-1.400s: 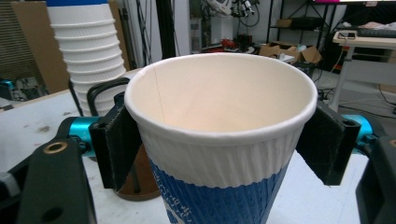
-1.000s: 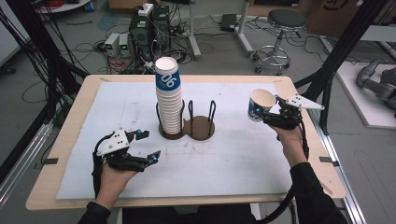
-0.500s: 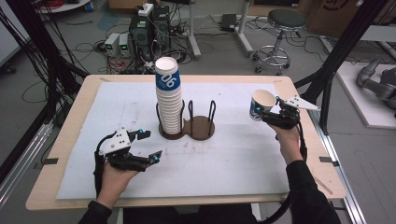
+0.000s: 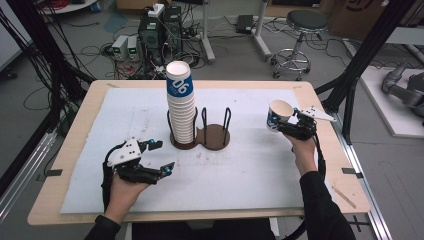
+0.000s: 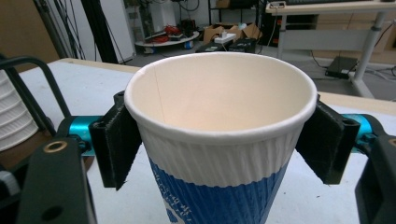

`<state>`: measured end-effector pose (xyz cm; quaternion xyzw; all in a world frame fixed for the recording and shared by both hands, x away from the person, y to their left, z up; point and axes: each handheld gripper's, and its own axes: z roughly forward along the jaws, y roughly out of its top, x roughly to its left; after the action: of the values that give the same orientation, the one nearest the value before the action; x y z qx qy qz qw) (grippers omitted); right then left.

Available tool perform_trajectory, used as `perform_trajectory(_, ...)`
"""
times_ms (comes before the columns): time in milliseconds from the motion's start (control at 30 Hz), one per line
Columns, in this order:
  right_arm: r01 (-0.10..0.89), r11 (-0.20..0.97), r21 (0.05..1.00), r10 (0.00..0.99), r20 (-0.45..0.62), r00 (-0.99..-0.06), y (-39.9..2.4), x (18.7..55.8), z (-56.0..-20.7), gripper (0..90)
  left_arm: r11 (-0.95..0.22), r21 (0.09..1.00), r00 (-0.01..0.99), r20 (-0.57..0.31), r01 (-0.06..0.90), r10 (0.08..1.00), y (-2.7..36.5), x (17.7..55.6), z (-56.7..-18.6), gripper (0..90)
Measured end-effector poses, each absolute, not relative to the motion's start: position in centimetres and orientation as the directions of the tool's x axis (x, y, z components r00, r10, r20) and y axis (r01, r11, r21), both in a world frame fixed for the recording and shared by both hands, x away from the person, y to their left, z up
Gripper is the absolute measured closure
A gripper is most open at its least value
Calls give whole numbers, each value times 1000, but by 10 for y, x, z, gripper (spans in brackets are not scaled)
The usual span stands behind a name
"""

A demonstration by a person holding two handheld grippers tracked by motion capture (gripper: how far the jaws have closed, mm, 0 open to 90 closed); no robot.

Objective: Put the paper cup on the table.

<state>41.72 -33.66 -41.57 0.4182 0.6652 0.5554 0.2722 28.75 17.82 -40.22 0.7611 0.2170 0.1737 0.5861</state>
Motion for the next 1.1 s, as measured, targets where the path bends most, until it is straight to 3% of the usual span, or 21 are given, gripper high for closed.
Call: perform_trajectory(1100, 333, 61, 941, 887, 102, -451, -327, 430, -440, 209, -221, 967, 847, 11, 127, 531, 178, 287, -403, 174)
